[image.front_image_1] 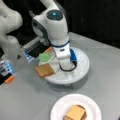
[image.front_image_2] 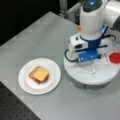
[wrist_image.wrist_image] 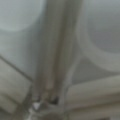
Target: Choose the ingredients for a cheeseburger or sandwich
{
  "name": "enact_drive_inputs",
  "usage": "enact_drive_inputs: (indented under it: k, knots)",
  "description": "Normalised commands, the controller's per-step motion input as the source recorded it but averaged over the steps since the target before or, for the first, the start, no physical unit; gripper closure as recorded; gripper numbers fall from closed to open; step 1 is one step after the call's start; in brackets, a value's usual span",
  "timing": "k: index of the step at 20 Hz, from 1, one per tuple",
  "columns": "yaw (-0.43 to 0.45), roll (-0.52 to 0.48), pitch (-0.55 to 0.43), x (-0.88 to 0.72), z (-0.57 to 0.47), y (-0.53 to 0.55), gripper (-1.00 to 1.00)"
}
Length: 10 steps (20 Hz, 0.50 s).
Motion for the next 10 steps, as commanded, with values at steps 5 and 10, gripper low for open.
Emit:
enact_drive_inputs:
  k: [5, 10]
  knots:
    - [0.146, 0.064, 0.013, -0.07, -0.04, 0.01, -1.00]
    - [0.146, 0.064, 0.013, -0.07, -0.04, 0.01, -1.00]
